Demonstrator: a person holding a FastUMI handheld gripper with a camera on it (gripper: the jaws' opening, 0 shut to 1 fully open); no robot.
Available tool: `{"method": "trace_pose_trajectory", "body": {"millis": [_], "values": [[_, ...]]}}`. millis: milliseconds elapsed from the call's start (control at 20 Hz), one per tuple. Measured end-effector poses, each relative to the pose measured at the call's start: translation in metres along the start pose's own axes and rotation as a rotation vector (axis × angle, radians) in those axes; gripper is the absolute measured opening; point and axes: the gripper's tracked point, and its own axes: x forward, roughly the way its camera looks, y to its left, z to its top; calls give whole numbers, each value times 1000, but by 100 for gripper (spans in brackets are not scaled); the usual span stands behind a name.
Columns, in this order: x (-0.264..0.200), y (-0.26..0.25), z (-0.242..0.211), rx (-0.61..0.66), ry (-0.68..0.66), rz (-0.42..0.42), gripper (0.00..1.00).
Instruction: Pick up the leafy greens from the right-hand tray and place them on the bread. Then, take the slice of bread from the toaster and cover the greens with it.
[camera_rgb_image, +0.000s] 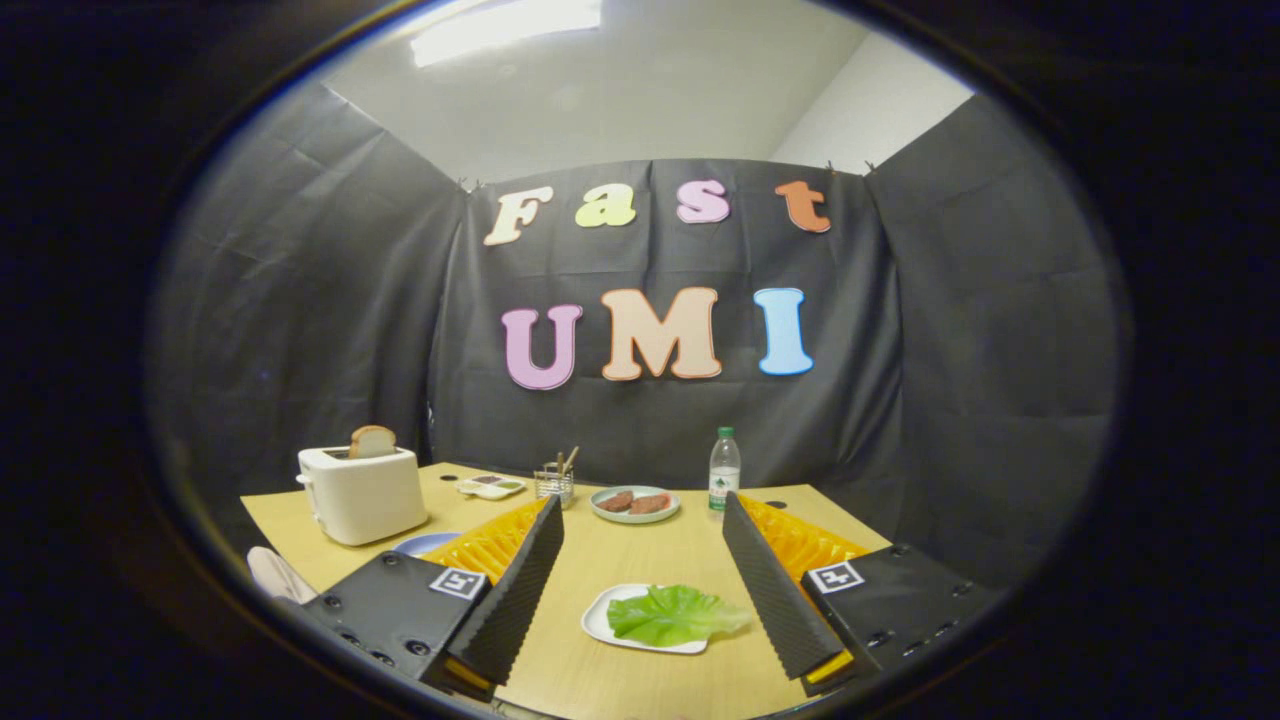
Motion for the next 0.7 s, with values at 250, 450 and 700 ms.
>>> {"method": "trace_pose_trajectory", "body": {"millis": [250,450,700], "values": [[-5,-3,6,6,-13,7,100],[-5,-7,4,22,-3,2,100],[14,-30,-38,58,118,-47,100]]}}
